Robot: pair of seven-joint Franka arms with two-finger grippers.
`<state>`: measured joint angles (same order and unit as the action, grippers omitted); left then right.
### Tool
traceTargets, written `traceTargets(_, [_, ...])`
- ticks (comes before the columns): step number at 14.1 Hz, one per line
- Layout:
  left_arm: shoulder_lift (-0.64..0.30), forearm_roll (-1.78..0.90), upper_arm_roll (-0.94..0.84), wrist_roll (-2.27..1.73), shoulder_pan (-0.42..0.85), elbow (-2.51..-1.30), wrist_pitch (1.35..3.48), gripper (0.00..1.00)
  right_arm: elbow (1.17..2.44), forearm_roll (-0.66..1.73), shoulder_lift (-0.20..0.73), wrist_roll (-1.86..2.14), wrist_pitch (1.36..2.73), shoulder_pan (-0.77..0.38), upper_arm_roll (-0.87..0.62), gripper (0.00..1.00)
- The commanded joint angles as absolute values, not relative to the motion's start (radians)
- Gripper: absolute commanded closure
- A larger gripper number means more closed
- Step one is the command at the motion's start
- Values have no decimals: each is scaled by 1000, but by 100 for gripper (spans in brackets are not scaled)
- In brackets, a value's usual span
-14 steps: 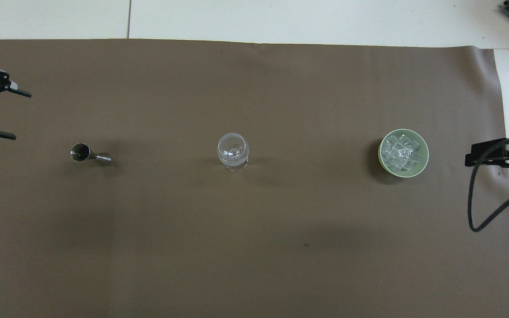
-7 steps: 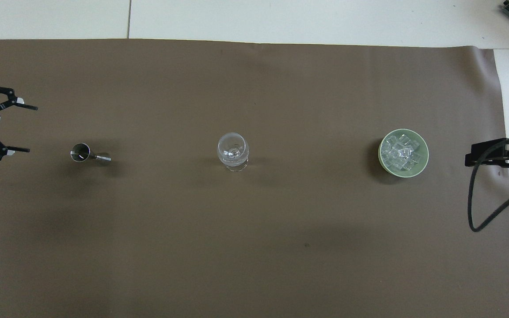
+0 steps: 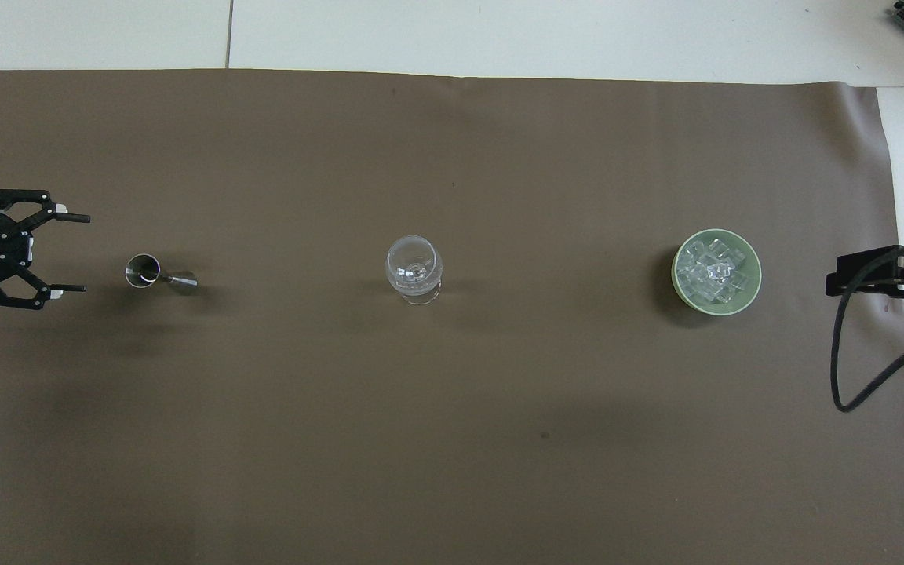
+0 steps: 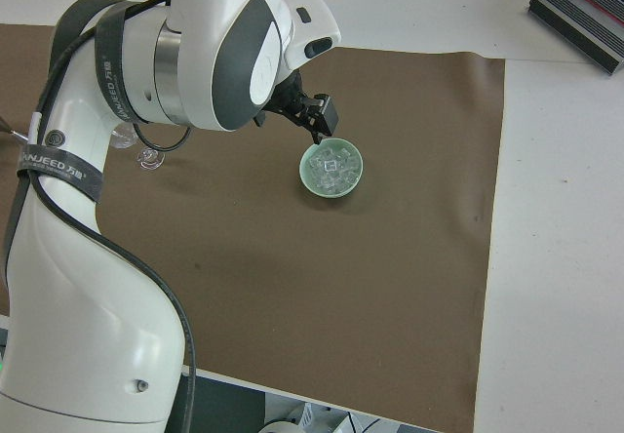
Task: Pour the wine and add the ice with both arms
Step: 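Open the left gripper and move it toward the silver jigger, then close the left gripper around the silver jigger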
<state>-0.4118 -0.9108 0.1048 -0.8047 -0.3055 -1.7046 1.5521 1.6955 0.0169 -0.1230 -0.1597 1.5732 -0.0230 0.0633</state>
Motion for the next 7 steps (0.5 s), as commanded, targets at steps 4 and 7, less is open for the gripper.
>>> traceTargets(4, [-387,-983,101,-730,-302,-1842,1634,0,1721,28,-147,-156,1580,-15,60,0])
traceTargets(7, [-406,-1024,101,-693,-313,-1867,1635,0,1721,28,-147,-158,1580,-15,60,0])
